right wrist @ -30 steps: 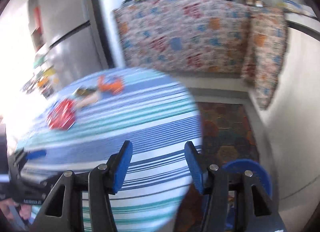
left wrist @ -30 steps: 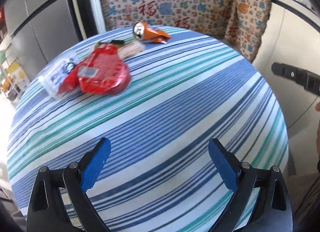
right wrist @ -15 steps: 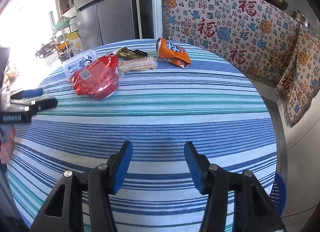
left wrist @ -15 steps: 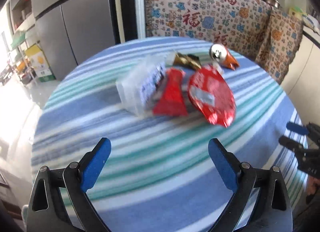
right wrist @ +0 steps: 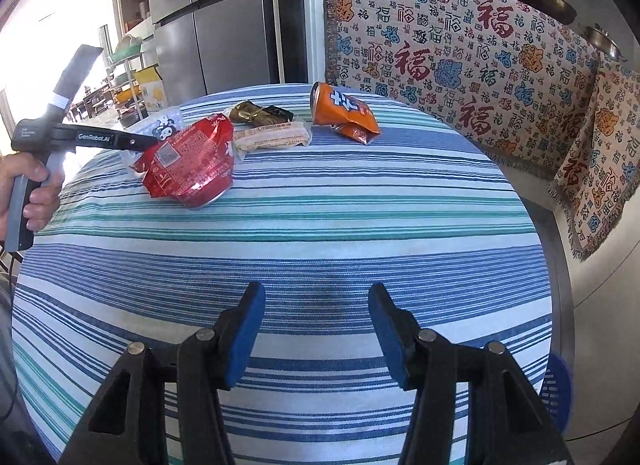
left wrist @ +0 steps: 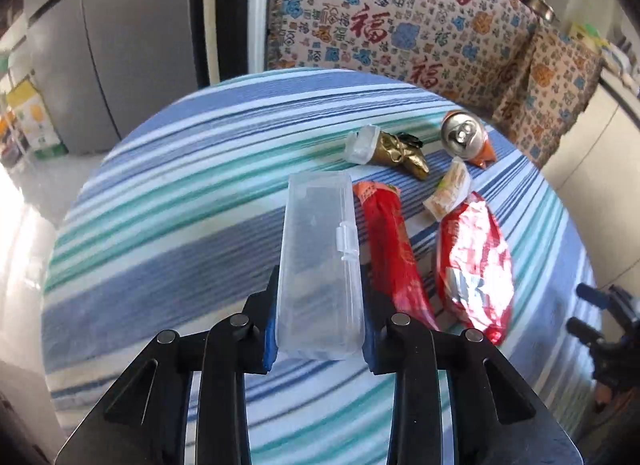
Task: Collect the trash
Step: 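Grasp the clear plastic box with the left tool while the right tool grasps the red chip bag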
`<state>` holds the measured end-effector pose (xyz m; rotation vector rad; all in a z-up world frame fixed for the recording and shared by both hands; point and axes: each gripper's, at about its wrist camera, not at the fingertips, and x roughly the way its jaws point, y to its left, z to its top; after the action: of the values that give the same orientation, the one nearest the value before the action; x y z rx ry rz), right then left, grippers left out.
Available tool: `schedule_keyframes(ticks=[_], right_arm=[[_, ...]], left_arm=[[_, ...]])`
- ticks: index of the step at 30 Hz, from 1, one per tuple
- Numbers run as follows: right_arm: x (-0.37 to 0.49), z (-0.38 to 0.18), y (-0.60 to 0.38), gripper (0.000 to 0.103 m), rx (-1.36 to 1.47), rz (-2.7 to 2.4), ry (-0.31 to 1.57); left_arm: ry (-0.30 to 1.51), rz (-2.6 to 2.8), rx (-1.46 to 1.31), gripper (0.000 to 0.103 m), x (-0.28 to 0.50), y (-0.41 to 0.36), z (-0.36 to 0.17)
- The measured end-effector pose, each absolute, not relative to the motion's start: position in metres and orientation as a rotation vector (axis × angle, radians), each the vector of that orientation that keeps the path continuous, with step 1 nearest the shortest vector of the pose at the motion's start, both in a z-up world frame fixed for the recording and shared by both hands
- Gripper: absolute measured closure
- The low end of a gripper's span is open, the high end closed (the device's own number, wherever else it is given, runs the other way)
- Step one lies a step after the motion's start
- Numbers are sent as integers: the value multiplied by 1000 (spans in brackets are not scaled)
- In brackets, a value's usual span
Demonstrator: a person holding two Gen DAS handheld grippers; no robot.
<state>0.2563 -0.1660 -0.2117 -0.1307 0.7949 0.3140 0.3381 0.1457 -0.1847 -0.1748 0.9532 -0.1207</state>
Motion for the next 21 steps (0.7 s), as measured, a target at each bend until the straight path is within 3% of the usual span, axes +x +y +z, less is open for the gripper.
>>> schedule_keyframes(ticks=[6,9,12,16,19,21], right_arm=[[253,-208,-152,48,-157,381,780],[250,-212,-137,48,-187,421,788],[248,-216,-116,48,-221,465,805],[262,-226,-75,13,-239,483,863],[286,-230,-49,12,-251,452,878],[304,-225,-38,12,-255,406,860]], left_arm=[[975,-139,-495,68,289,182,-192],[955,-47,-531,41,277,203,-203],[933,46,-530,33,272,215,-207],[917,73,-453,23,275,207,-206],[915,65,-357,7,273,195,-204],[918,29,-322,5,271,189,-204]])
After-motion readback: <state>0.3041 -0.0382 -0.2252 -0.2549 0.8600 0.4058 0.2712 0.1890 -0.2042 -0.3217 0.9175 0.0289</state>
